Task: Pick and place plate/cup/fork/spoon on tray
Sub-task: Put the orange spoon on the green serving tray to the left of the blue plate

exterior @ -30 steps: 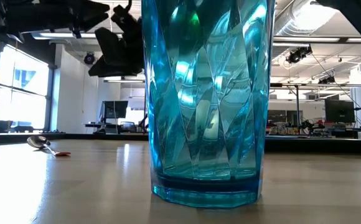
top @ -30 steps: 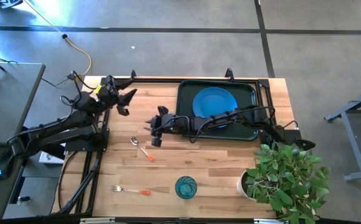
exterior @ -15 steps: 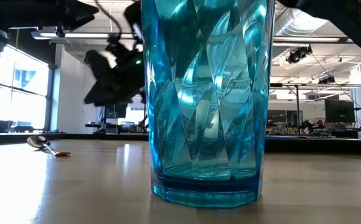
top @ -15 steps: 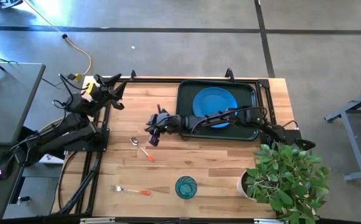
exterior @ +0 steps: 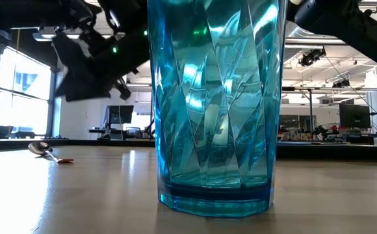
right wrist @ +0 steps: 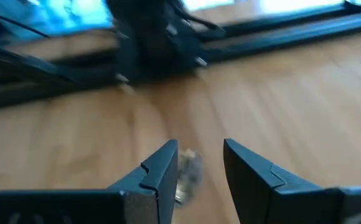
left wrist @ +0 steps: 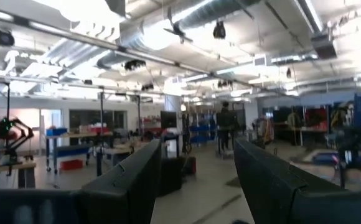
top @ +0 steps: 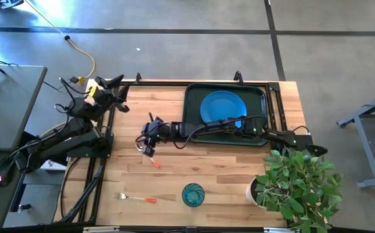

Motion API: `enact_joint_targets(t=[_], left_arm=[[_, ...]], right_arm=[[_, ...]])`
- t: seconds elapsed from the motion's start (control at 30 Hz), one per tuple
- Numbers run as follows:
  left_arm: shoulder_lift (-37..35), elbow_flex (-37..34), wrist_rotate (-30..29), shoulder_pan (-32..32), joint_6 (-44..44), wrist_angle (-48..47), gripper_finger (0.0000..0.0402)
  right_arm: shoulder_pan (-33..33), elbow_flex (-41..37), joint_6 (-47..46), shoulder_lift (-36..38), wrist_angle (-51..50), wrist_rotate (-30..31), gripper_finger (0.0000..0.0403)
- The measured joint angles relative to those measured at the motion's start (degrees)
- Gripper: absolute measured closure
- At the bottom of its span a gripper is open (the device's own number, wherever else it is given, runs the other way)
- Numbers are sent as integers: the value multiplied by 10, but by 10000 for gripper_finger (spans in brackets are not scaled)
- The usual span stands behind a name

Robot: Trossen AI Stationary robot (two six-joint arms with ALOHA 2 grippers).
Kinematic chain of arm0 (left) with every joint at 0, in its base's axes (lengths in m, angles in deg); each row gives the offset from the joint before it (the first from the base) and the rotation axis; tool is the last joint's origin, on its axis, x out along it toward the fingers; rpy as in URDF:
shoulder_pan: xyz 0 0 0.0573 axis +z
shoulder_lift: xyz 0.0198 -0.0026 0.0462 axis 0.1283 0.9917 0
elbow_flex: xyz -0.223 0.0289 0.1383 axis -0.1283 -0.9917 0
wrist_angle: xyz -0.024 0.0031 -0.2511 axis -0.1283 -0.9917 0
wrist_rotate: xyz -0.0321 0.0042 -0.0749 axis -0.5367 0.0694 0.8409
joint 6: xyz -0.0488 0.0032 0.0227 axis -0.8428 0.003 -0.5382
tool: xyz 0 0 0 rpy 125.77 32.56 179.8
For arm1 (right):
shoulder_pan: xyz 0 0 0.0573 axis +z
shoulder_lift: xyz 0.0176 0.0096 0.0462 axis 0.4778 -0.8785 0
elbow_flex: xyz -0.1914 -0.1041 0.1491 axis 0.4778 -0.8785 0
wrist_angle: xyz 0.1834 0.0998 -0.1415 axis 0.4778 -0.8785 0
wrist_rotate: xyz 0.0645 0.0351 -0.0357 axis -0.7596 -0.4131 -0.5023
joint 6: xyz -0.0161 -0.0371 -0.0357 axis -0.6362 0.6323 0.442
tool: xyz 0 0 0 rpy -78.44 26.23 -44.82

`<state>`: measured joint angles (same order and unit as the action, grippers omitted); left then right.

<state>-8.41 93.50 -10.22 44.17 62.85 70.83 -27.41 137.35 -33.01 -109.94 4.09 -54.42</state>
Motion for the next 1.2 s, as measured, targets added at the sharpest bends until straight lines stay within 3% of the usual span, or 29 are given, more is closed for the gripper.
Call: enact_joint_targets(t=[0.23, 0.47, 0.67, 1.2], left_arm=[[1, 0, 9, 0, 0, 46, 209], [13, 1, 11, 0, 14, 80, 209], [37, 7, 25, 0, 14, 111, 209], [130, 61, 73, -1, -11, 103, 209]], right_arm=[[8, 9, -36, -7, 22, -12, 290], [8, 8, -14, -22, -18, 74, 291], [3, 8, -25, -23, -43, 28, 291], [10, 8, 15, -49, 10, 31, 275]])
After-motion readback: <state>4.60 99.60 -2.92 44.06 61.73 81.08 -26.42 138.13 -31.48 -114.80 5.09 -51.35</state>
